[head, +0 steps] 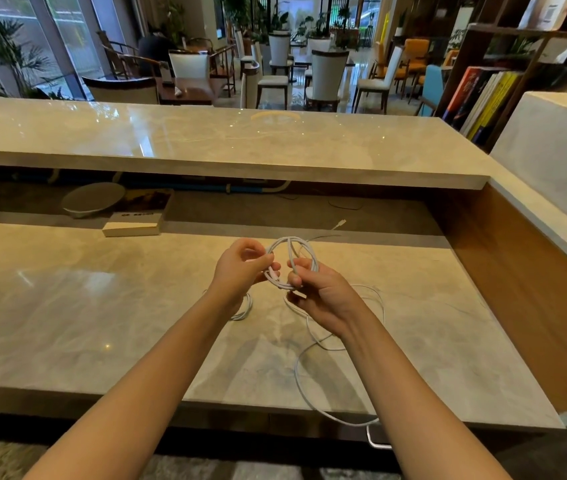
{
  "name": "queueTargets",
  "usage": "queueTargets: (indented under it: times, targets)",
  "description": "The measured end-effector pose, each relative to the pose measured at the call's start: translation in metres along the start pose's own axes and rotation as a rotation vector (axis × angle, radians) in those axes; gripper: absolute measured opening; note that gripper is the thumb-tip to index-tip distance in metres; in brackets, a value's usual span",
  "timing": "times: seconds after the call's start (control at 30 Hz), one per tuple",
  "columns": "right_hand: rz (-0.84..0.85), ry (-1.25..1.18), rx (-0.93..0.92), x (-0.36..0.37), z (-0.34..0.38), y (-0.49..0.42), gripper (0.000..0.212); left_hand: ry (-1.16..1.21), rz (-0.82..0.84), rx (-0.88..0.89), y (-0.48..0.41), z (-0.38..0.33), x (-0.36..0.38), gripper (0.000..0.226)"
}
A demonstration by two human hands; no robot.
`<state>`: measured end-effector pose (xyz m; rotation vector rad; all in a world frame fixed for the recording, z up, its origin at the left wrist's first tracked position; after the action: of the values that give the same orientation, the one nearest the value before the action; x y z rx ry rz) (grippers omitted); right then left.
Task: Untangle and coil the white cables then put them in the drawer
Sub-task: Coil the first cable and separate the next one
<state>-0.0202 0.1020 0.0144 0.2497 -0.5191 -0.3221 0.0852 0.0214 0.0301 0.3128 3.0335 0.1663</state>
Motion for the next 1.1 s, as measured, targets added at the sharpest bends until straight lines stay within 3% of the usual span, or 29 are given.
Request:
queueTargets:
  times: [0.2, 0.37, 0.47, 0.6, 0.73, 0.87, 0.93, 1.1]
  targets:
    - [-0.101, 0.188, -0.117, -0.004, 0.005, -0.003, 0.014, -0.281, 0.009, 0.213, 0.006, -0.019, 0.012, 0.032]
    - [-0.127, 0.43, -0.155, 0.0, 0.008, -0.003, 0.017, -0.514, -0.014, 0.334, 0.006, -0.022, 0.021, 0.01]
    - [-0.288, 0.568, -0.21, -0.01, 0.019, -0.001, 0.028, -0.539, -0.088, 0.333, 0.005, -0.019, 0.017, 0.005]
    - [-0.466, 0.562, -0.308, -0.022, 0.031, -0.002, 0.028, -0.358, -0.162, 0.314, 0.009, -0.022, 0.016, 0.007]
    - [-0.531, 0.482, -0.235, -0.028, 0.018, -0.008, 0.017, 0.212, -0.204, -0.064, 0.003, -0.001, 0.015, 0.015]
    - [-0.509, 0.431, -0.231, -0.032, 0.012, -0.011, 0.01, 0.591, -0.105, -0.363, 0.003, 0.022, 0.031, 0.021]
    - [-0.521, 0.425, -0.245, -0.037, 0.008, -0.011, 0.008, 0.621, -0.064, -0.439, 0.003, 0.03, 0.036, 0.02]
    - [-0.542, 0.746, -0.283, -0.042, 0.014, -0.012, 0.027, 0.297, -0.061, -0.295, -0.005, 0.023, 0.023, 0.024]
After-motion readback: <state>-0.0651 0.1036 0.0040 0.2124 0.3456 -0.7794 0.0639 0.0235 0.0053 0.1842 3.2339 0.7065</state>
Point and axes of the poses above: each hand's wrist, its own y-axis away from the middle knuckle, its own x-axis out of the palm, z = x × y, the point moved 9 cm from there along -y, towards the middle knuckle, and after that the axes turned 6 degrees about -z, right-handed, at the moved point
